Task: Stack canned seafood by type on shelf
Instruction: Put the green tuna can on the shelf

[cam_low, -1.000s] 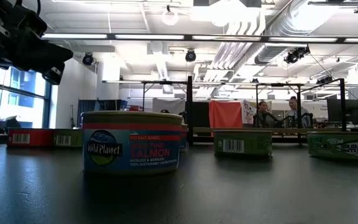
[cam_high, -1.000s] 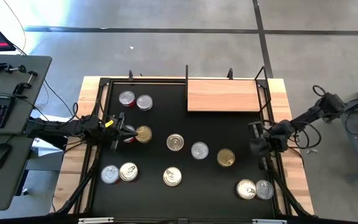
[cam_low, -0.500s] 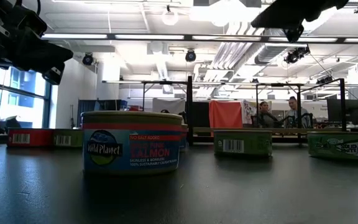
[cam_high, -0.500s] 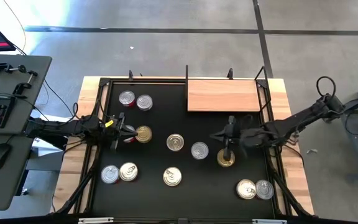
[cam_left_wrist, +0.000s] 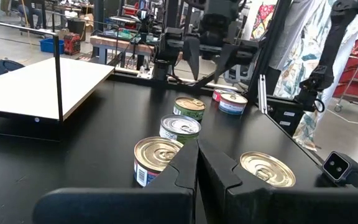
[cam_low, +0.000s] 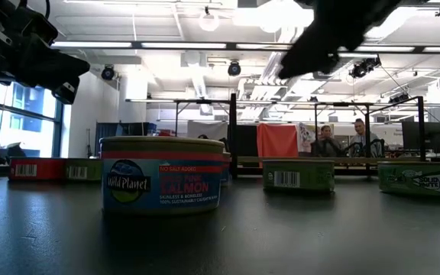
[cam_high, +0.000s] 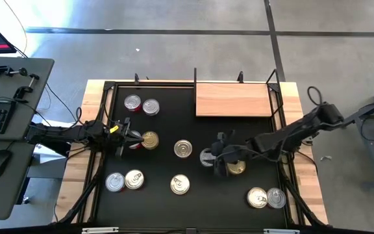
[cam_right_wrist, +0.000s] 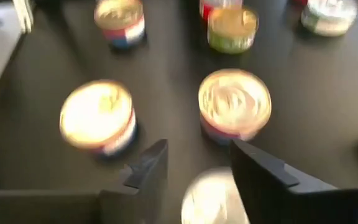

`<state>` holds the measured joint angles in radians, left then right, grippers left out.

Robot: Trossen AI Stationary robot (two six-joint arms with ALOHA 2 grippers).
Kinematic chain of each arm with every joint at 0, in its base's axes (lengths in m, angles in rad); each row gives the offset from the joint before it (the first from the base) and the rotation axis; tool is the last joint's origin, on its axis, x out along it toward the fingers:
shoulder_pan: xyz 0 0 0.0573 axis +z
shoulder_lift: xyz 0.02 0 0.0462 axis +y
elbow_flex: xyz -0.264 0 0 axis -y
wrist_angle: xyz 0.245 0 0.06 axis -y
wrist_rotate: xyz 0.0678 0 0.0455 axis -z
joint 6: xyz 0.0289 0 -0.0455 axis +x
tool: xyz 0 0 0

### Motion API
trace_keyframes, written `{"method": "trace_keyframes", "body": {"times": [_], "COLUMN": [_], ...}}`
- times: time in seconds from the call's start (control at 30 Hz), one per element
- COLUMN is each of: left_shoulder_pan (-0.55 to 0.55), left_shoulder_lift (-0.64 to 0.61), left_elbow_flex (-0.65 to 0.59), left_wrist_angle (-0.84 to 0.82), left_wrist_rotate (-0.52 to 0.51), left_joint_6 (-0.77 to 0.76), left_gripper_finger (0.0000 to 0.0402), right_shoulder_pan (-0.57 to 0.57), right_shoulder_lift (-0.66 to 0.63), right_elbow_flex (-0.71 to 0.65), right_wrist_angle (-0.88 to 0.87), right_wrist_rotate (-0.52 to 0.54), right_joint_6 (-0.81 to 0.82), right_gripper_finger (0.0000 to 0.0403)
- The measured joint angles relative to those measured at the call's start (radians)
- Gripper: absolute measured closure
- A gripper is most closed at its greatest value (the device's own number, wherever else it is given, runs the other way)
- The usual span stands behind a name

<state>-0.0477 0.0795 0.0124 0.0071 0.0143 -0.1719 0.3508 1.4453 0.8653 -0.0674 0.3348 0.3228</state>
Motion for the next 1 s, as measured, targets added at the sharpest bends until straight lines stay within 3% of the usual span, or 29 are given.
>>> {"method": "trace_keyframes", "body": {"times": [0.13, 0.2, 0.33, 0.53, 0.63, 1.0], "left_shoulder_pan": [0.0, 0.0, 0.0, 0.0, 0.0, 0.0], "left_shoulder_lift": [0.0, 0.0, 0.0, 0.0, 0.0, 0.001], "left_elbow_flex": [0.0, 0.0, 0.0, 0.0, 0.0, 0.0], "left_wrist_angle": [0.0, 0.0, 0.0, 0.0, 0.0, 0.0], "left_wrist_rotate": [0.0, 0.0, 0.0, 0.0, 0.0, 0.0], "left_joint_6": [0.0, 0.0, 0.0, 0.0, 0.0, 0.0], "left_gripper_finger": [0.0401, 0.0401, 0.0401, 0.0401, 0.0401, 0.0401], "right_shoulder_pan": [0.001, 0.001, 0.01, 0.043, 0.07, 0.129], "right_shoulder_lift": [0.069, 0.075, 0.039, 0.002, 0.012, 0.033], "right_elbow_flex": [0.007, 0.007, 0.008, 0.212, 0.305, 0.325], "right_wrist_angle": [0.201, 0.211, 0.077, -0.503, -0.681, -0.658], "right_wrist_rotate": [0.005, -0.006, -0.018, -0.013, 0.012, 0.211], "right_joint_6": [-0.103, -0.115, 0.002, 0.235, 0.34, 0.366], "right_gripper_finger": [0.0219, 0.0218, 0.0218, 0.0232, 0.0243, 0.0256]}}
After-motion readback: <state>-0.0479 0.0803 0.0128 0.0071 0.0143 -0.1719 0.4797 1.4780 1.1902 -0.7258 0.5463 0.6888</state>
